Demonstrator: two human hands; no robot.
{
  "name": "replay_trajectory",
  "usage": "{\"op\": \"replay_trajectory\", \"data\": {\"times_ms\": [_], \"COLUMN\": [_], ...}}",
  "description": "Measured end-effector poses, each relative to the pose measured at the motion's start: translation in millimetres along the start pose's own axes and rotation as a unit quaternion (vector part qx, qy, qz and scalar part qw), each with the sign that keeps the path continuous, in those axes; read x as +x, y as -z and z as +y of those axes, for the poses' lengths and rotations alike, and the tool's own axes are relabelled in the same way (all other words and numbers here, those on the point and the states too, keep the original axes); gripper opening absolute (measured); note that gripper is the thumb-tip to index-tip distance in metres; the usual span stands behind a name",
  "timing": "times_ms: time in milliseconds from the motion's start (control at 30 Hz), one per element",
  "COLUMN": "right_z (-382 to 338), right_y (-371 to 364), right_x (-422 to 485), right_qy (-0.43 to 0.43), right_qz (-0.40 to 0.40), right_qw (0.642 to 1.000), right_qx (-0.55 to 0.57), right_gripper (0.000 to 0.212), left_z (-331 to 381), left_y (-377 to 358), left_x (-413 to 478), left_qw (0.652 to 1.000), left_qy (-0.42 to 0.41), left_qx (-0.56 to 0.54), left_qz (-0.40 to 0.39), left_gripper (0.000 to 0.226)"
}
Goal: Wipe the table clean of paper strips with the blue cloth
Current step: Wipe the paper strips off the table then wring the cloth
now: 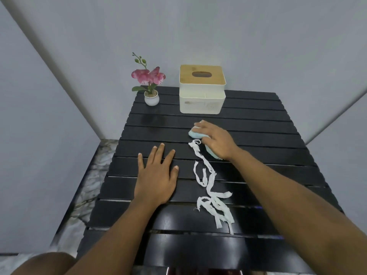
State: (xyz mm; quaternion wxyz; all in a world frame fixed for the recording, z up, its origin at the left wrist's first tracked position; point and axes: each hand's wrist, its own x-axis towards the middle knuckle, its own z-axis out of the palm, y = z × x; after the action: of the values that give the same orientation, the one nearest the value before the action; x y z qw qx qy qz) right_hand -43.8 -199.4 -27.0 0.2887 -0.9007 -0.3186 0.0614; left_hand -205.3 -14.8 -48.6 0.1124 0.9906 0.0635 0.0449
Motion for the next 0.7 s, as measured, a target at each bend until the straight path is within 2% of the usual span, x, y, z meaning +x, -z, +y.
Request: {"op": "replay_trajectory", "data": {"times_ms": [100,300,400,467,533,600,700], "right_z": [-15.2,-51.8,-58.6,-53.0,-35.8,-13.9,4.1], "right_y": [-3.6,-17.2,-18.1,-10.1,2.9,16.1,14.7], "right_x": [-41.3,-139.5,-153.5,-145.5,-129.2,-112.5,-98.9], "right_qy": [0.066,0.06,0.011,-0.039,-0.096,-0.156,-0.194], "right_qz": [-0.034,-0.06,-0.013,0.068,0.171,0.221,0.143], "right_qw": [0.997,0.991,0.976,0.96,0.952,0.956,0.97], "right_qx": [0.025,0.107,0.217,0.27,0.234,0.115,-0.017], "right_gripper": [0.044,0.049,0.046,0.044,0.04,0.035,0.041], "left_z": [0.3,1.1,2.0,1.5,1.5,1.6,1.7], "left_y": [1.8,3.5,4.0,4.5,5.3,6.2,6.9], "left_x": [-0.3,-0.7,-1.5,-1.2,-2.2,-3.3,-2.8], "left_qw": [1.0,1.0,1.0,1.0,1.0,1.0,1.0], "left_qy": [0.002,0.003,0.001,-0.001,-0.003,-0.005,-0.004], "left_qx": [-0.005,-0.008,-0.008,-0.007,-0.005,-0.003,-0.003], "left_qz": [-0.004,-0.006,-0.004,-0.006,-0.007,-0.009,-0.012], "left_gripper": [0.055,0.054,0.053,0.054,0.054,0.054,0.055]}}
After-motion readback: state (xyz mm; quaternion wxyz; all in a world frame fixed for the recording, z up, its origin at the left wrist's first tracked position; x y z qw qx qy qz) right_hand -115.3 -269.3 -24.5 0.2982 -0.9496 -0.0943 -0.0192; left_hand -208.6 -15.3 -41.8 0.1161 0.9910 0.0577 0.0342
